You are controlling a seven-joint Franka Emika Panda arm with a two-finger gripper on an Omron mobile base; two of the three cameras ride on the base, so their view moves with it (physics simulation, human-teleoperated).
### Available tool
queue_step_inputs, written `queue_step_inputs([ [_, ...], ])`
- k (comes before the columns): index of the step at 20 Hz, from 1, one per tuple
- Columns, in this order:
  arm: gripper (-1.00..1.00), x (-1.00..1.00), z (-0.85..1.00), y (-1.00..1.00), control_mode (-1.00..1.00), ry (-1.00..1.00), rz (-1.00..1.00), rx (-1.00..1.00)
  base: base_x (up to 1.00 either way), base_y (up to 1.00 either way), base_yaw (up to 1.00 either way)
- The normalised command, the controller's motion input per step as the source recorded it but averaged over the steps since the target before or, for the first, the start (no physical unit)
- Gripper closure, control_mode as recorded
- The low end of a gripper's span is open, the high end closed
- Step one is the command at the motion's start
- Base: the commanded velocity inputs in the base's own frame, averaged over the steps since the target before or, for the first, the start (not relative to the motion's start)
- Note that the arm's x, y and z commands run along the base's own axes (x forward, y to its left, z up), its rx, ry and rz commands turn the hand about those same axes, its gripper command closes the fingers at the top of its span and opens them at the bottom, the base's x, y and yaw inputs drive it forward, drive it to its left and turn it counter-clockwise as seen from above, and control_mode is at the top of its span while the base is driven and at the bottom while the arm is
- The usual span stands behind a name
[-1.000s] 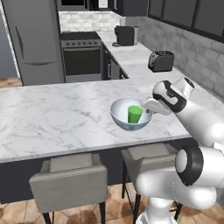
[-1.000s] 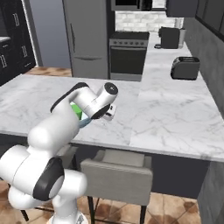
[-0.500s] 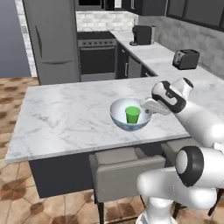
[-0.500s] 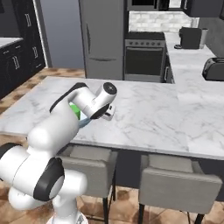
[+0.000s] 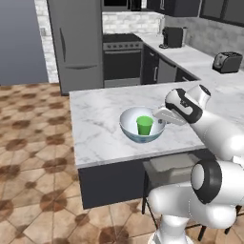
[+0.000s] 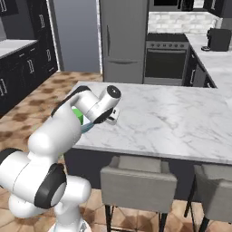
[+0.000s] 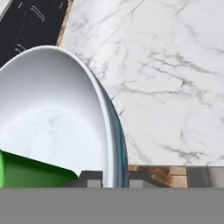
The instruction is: Place the cup inside the bowl on the dining table and move the bowl to any counter.
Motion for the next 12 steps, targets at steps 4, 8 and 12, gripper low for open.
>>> queue_step_inputs([
  [4,1.00,0.00,0.00,0.00,1.00,0.00,0.00,0.00,0.01,1.00,-0.04],
  [8,1.00,0.00,0.00,0.00,1.00,0.00,0.00,0.00,0.09,1.00,-0.04],
  [12,1.00,0.00,0.00,0.00,1.00,0.00,0.00,0.00,0.19,1.00,-0.05],
])
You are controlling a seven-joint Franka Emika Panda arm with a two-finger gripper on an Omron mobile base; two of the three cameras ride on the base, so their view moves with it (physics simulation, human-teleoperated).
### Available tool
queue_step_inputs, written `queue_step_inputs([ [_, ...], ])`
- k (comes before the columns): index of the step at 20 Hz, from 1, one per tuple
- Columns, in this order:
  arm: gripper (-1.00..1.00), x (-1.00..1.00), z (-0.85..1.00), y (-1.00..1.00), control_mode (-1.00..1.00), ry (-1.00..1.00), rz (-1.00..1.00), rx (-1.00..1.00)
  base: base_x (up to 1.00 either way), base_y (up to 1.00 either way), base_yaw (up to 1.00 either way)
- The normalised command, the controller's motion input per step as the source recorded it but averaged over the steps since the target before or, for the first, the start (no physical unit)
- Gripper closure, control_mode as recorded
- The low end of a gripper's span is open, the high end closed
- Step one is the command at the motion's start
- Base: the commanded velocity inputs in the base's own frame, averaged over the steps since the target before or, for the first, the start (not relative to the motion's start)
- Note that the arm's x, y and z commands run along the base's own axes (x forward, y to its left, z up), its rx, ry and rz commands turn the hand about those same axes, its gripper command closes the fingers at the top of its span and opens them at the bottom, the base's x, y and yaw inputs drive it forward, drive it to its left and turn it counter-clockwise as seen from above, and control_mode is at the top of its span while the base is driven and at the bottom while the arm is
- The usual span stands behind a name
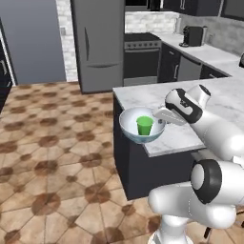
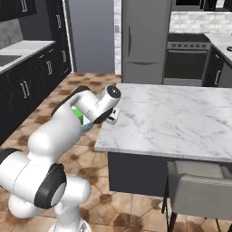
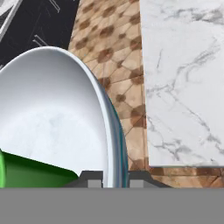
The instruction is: Place the cup inside the bowl on the dining table and move the bowl to any counter.
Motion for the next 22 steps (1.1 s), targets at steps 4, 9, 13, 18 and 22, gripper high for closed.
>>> queue_step_inputs([
  [4,1.00,0.00,0.00,0.00,1.00,0.00,0.00,0.00,0.37,1.00,-0.04],
  [9,1.00,0.00,0.00,0.00,1.00,0.00,0.00,0.00,0.75,0.82,-0.06],
  [13,1.00,0.00,0.00,0.00,1.00,0.00,0.00,0.00,0.91,0.68,-0.09],
  [18,1.00,0.00,0.00,0.00,1.00,0.00,0.00,0.00,0.85,0.61,-0.10],
  [22,1.00,0.00,0.00,0.00,1.00,0.00,0.00,0.00,0.77,0.63,-0.10],
])
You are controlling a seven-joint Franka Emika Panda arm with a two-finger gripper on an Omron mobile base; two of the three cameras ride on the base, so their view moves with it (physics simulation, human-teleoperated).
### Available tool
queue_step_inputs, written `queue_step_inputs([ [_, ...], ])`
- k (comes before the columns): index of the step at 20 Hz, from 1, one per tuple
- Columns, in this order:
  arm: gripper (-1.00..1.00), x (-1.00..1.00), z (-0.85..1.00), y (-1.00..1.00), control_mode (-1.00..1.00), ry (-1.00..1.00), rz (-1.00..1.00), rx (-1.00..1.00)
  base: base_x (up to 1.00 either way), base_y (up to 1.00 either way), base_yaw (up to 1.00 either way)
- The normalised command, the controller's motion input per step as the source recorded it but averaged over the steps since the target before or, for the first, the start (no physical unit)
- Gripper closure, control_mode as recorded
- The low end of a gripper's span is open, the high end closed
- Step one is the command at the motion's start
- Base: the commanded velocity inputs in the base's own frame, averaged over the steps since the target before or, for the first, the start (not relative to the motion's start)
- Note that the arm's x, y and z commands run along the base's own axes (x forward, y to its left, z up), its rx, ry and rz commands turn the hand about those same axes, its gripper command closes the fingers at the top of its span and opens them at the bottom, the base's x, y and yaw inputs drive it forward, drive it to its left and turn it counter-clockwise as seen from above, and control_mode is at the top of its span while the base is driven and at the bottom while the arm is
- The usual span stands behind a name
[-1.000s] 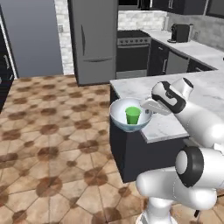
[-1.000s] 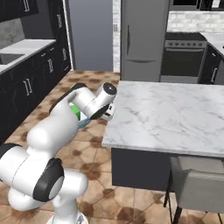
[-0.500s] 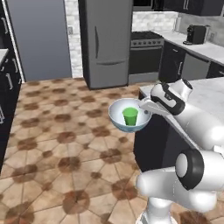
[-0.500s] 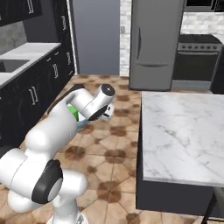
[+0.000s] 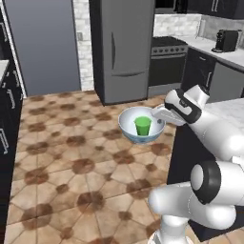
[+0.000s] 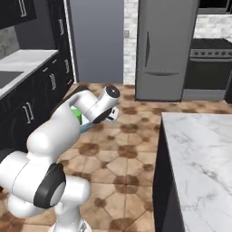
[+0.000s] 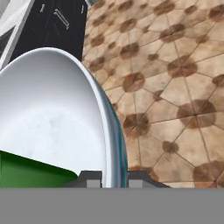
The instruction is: Place the cup inside the bowl on the dining table and move the bowl to any counter.
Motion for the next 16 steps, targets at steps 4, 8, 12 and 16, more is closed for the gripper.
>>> queue_step_inputs([
  [4,1.00,0.00,0.00,0.00,1.00,0.00,0.00,0.00,0.86,0.53,-0.11],
  [8,1.00,0.00,0.00,0.00,1.00,0.00,0.00,0.00,0.96,0.45,-0.10],
  [12,1.00,0.00,0.00,0.00,1.00,0.00,0.00,0.00,0.94,0.45,-0.10],
  [16,1.00,0.00,0.00,0.00,1.00,0.00,0.00,0.00,0.94,0.47,-0.09],
])
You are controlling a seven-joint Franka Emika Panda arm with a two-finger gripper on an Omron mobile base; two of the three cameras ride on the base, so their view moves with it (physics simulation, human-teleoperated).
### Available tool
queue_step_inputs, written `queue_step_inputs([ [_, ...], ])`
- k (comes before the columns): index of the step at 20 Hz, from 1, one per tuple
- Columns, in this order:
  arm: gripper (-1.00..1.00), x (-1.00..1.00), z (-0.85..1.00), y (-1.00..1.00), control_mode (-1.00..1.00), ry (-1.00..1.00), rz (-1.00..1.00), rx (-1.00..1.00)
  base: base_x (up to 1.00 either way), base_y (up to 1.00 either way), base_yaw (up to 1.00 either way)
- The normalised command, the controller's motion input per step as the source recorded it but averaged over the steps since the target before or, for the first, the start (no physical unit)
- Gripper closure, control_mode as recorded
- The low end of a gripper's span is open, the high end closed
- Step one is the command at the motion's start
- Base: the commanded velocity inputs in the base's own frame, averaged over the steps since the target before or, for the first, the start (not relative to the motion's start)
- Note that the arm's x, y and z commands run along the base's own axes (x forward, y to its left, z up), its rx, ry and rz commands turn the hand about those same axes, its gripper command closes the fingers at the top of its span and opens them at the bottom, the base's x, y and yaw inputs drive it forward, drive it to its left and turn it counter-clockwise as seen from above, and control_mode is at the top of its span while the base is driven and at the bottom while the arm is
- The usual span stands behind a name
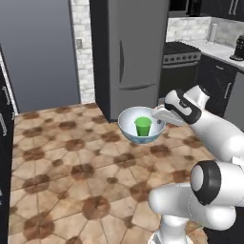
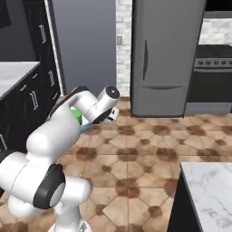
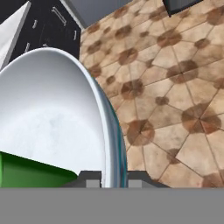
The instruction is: Place the cup inside the bowl on the dining table and move the bowl to any counter.
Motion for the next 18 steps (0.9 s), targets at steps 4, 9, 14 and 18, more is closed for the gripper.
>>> queue_step_inputs([
  [4,1.00,0.00,0.00,0.00,1.00,0.00,0.00,0.00,0.96,0.43,-0.08],
  [9,1.00,0.00,0.00,0.00,1.00,0.00,0.00,0.00,1.00,0.48,-0.06],
  [14,1.00,0.00,0.00,0.00,1.00,0.00,0.00,0.00,1.00,0.47,-0.03],
  [18,1.00,0.00,0.00,0.00,1.00,0.00,0.00,0.00,1.00,0.38,-0.01],
])
